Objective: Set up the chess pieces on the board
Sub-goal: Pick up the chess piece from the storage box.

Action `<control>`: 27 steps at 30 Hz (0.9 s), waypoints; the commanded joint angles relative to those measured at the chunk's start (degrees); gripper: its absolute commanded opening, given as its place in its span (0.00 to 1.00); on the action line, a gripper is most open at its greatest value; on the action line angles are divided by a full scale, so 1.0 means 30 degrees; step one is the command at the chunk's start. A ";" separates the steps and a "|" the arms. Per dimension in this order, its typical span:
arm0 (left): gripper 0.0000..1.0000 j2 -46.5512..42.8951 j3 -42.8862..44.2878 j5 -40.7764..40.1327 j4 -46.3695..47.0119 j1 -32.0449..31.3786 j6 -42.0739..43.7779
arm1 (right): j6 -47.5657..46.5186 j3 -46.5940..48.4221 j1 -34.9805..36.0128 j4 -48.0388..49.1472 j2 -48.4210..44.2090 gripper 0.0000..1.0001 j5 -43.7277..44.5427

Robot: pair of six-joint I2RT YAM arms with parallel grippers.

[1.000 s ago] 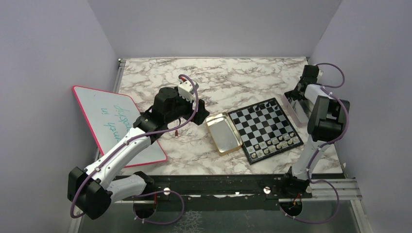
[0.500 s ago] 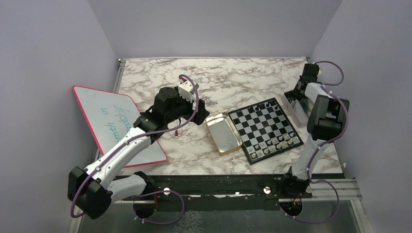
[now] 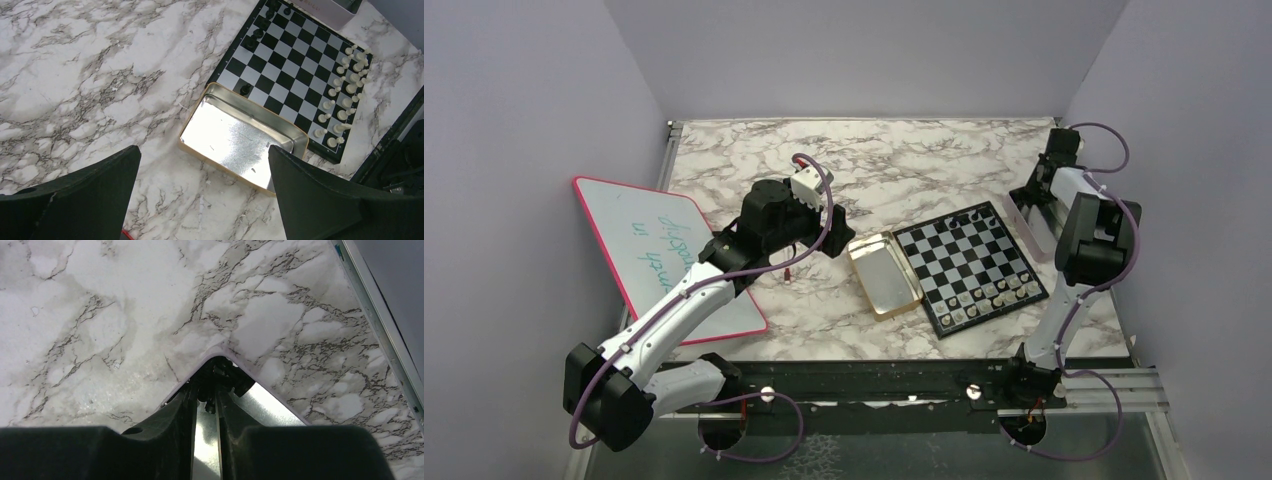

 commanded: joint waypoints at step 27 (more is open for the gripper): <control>0.99 -0.0369 0.0046 -0.0528 0.0066 -0.0047 0.0251 | -0.0708 0.0700 0.1230 -0.2294 -0.1835 0.01 0.2366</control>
